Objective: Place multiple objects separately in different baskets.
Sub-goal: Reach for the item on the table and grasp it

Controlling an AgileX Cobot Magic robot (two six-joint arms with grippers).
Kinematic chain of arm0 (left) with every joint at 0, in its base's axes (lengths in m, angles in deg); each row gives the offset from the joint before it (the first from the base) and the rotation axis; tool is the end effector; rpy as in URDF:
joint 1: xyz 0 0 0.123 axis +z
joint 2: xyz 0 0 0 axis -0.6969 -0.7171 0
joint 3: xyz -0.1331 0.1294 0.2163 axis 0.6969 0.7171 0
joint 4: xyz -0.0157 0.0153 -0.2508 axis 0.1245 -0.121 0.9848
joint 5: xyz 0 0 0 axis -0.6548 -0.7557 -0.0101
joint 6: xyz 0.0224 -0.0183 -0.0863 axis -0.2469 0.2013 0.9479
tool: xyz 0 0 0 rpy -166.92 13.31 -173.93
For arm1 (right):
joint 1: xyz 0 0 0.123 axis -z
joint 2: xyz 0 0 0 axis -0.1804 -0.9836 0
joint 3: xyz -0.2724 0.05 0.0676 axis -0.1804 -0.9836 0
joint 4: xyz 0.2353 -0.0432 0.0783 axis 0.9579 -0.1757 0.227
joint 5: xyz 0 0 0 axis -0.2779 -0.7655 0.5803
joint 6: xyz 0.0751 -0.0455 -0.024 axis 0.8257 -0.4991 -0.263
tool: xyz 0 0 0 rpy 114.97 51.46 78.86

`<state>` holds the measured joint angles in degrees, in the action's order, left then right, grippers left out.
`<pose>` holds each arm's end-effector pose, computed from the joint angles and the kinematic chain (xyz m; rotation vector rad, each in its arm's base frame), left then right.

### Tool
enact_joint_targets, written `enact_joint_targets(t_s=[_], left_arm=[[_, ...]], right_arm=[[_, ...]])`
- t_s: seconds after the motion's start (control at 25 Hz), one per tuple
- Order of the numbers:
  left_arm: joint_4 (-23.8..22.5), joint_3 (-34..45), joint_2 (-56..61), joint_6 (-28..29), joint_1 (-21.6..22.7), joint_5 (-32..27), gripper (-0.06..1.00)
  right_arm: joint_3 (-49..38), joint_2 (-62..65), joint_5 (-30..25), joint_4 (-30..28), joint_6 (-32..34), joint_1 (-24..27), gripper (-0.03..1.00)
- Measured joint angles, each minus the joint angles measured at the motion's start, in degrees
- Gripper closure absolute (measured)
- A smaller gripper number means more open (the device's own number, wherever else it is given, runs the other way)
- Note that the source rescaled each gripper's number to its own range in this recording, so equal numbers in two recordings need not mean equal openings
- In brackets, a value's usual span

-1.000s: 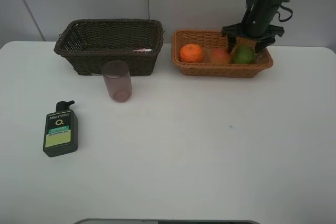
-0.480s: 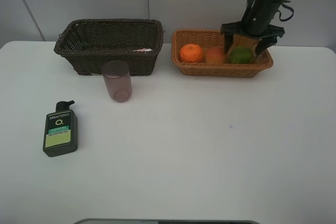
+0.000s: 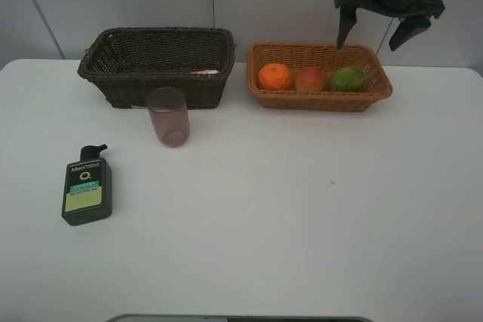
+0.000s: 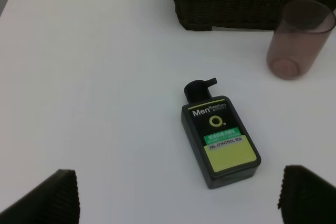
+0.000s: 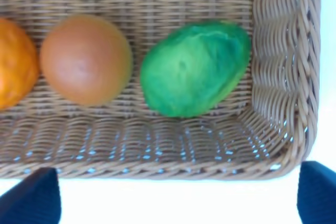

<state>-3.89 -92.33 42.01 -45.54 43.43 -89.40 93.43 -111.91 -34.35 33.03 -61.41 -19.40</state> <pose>-0.0066 0.0009 0.2784 0.0128 2.0334 0.0035 0.4370 0.0639 0.2655 0.0398 2.8684 -0.0178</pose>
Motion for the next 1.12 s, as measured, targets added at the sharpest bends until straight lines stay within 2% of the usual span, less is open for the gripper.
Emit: enact_joint_targets(t_s=[0.12,0.4,0.68,0.92,1.12], left_arm=[[0.0,0.0,0.0,0.0,0.0,0.0,-0.03],[0.0,0.0,0.0,0.0,0.0,0.0,-0.03],[0.0,0.0,0.0,0.0,0.0,0.0,-0.03],[0.0,0.0,0.0,0.0,0.0,0.0,-0.03],[0.0,0.0,0.0,0.0,0.0,0.0,-0.03]], right_arm=[[-4.37,4.55,0.0,0.07,0.0,0.0,-0.03],[-23.42,22.91,5.04,-2.38,0.0,0.0,-0.03],[-38.8,48.08,9.8,-2.95,0.0,0.0,-0.03],[-45.17,65.01,8.43,-2.95,-0.15,0.0,-0.03],[-49.0,79.65,2.98,-2.95,-1.17,0.0,-0.03]])
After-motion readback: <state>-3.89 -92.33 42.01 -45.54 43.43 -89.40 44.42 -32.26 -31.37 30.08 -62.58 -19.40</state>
